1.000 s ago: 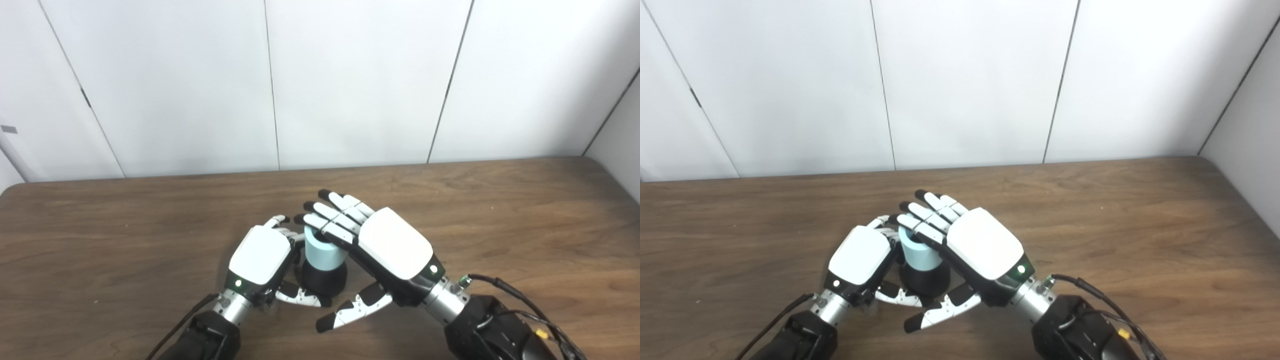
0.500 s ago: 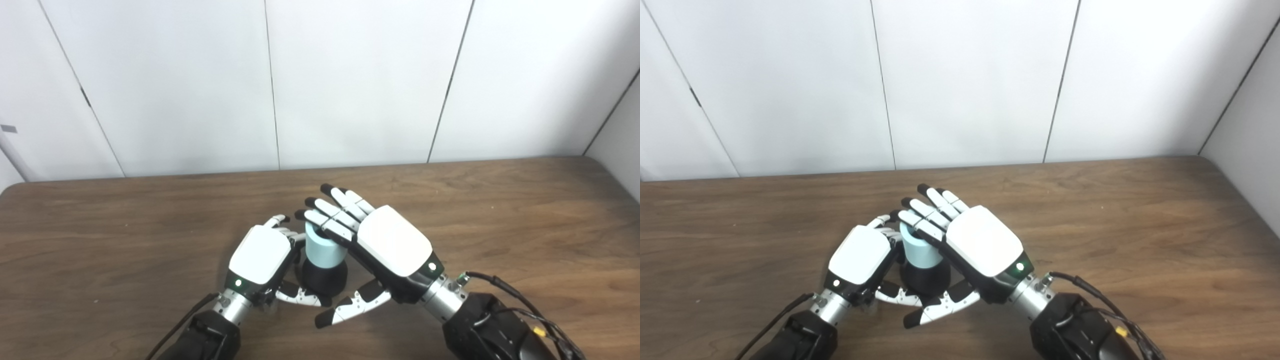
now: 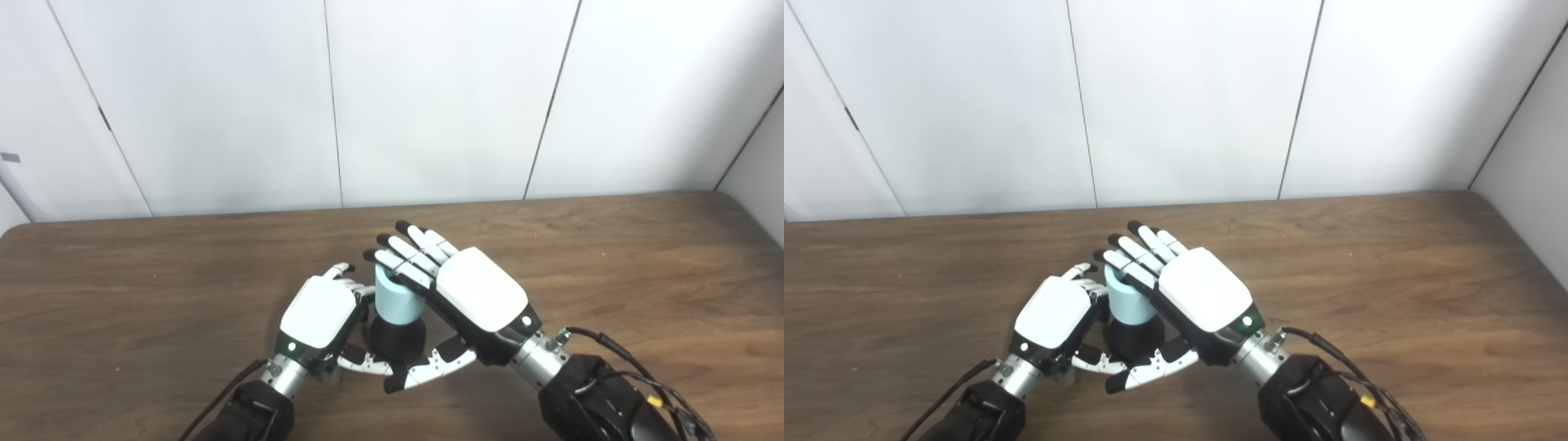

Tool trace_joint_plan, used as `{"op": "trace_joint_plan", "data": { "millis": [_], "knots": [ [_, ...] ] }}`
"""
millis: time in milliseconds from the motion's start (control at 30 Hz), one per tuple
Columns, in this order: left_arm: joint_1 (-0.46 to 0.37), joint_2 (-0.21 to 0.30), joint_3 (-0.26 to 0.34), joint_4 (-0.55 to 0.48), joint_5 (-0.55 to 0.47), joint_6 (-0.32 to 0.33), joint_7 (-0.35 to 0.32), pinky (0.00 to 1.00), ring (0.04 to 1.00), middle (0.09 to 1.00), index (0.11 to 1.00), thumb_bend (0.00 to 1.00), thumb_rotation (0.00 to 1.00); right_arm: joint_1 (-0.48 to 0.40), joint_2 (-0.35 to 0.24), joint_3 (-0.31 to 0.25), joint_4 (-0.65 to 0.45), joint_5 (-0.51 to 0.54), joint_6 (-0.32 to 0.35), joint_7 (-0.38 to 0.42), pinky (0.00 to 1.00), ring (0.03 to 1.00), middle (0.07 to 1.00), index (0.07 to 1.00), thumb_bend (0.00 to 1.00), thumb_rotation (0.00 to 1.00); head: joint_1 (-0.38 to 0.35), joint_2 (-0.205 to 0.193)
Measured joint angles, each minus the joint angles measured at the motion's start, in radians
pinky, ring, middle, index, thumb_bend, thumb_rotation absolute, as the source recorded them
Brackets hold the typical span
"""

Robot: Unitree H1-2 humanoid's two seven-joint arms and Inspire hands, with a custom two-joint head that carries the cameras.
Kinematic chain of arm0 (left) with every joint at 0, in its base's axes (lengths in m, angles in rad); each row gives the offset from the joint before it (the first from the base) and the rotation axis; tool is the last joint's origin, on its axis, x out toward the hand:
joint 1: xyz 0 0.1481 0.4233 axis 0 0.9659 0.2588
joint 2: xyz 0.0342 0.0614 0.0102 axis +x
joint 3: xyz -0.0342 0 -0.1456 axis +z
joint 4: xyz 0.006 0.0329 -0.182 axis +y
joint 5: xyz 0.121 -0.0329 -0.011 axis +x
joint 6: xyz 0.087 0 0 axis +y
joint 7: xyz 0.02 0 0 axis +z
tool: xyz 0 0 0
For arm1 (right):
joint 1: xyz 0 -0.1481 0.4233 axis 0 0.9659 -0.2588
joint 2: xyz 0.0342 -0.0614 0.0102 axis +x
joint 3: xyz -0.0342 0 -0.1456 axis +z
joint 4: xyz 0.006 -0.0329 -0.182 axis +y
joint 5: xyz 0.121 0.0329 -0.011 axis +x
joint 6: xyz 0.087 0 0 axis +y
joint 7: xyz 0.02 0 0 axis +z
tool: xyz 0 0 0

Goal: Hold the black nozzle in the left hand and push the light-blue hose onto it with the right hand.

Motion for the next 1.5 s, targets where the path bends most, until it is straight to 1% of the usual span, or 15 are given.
{"op": "trace_joint_plan", "data": {
  "millis": [200,267,367,467,600,700,800,867,1000,1100,1133,1300,1367,1433,1500],
  "knots": [
    [0.0,0.0,0.0,0.0,0.0,-0.001,0.002,0.81,0.452,0.457,0.501,0.51,0.0,-0.001,-0.003,0.004,0.0,-0.002,0.003,0.0,0.98,0.994,0.958,0.918,0.95,0.88,0.0,0.0],
    [0.0,0.0,0.001,0.0,0.0,-0.002,0.002,0.82,0.471,0.409,0.492,0.5,0.0,-0.001,-0.004,0.005,0.0,0.0,0.003,0.0,0.97,0.99,0.958,0.917,0.95,0.9,-0.002,-0.002],
    [0.0,0.0,0.002,0.0,0.0,-0.002,0.0,0.82,0.475,0.401,0.494,0.5,0.0,-0.001,-0.01,0.007,-0.002,0.003,0.003,0.0,0.96,0.986,0.952,0.909,0.95,0.89,-0.002,0.0],
    [0.001,0.0,0.002,-0.001,0.0,-0.001,-0.001,0.82,0.481,0.388,0.496,0.5,0.0,-0.001,-0.019,0.01,-0.005,0.007,0.003,0.0,0.95,0.974,0.935,0.893,0.95,0.88,-0.002,0.0],
    [0.007,0.0,0.002,-0.01,0.0,0.009,-0.008,0.82,0.483,0.402,0.525,0.5,0.0,-0.001,-0.02,0.017,-0.006,0.01,0.001,-0.007,0.9,0.935,0.894,0.854,0.94,0.87,-0.002,0.002],
    [0.012,0.0,0.002,-0.021,0.0,0.021,-0.015,0.84,0.487,0.402,0.523,0.5,0.0,0.006,-0.022,0.031,-0.003,0.019,0.0,-0.01,0.9,0.927,0.893,0.852,0.93,0.86,-0.002,0.003],
    [0.013,0.0,0.002,-0.023,0.0,0.023,-0.016,0.83,0.489,0.402,0.504,0.5,0.0,0.005,-0.021,0.03,-0.006,0.029,0.002,-0.01,0.91,0.918,0.902,0.864,0.93,0.85,-0.002,0.003],
    [0.013,0.0,0.002,-0.023,0.0,0.022,-0.015,0.83,0.467,0.438,0.505,0.5,0.0,0.005,-0.021,0.03,-0.006,0.035,0.004,-0.01,0.88,0.902,0.897,0.859,0.94,0.85,-0.002,0.003],
    [0.013,0.0,0.003,-0.023,0.0,0.021,-0.014,0.83,0.495,0.424,0.477,0.5,0.0,0.001,-0.022,0.03,-0.006,0.051,0.008,-0.01,0.86,0.898,0.896,0.857,0.94,0.85,-0.002,0.003],
    [0.013,0.0,0.004,-0.023,0.0,0.02,-0.015,0.83,0.496,0.42,0.478,0.5,0.0,0.001,-0.022,0.03,-0.006,0.056,0.01,-0.01,0.86,0.898,0.896,0.857,0.95,0.85,-0.002,0.005],
    [0.013,0.0,0.004,-0.023,0.0,0.02,-0.015,0.83,0.476,0.437,0.492,0.5,0.0,0.001,-0.022,0.03,-0.006,0.059,0.01,-0.01,0.85,0.894,0.893,0.854,0.95,0.85,-0.002,0.005],
    [0.014,0.0,0.003,-0.023,0.0,0.021,-0.015,0.82,0.49,0.407,0.509,0.5,0.0,0.001,-0.022,0.03,-0.005,0.071,0.009,-0.011,0.81,0.867,0.87,0.831,0.94,0.83,-0.002,0.003],
    [0.016,0.0,0.0,-0.022,0.0,0.021,-0.016,0.82,0.478,0.392,0.503,0.5,0.0,0.006,-0.022,0.031,0.005,0.077,0.002,-0.029,0.81,0.873,0.876,0.839,0.92,0.8,-0.003,0.003],
    [0.016,0.0,-0.001,-0.021,0.0,0.022,-0.016,0.82,0.47,0.387,0.501,0.5,0.0,0.015,-0.022,0.03,0.025,0.083,-0.014,-0.075,0.78,0.853,0.86,0.821,0.92,0.75,-0.003,0.003],
    [0.016,0.0,-0.001,-0.021,0.0,0.022,-0.016,0.83,0.467,0.394,0.494,0.5,0.0,0.033,-0.021,0.03,0.035,0.09,-0.036,-0.126,0.8,0.872,0.879,0.837,0.89,0.72,-0.003,0.003]
  ]
}}
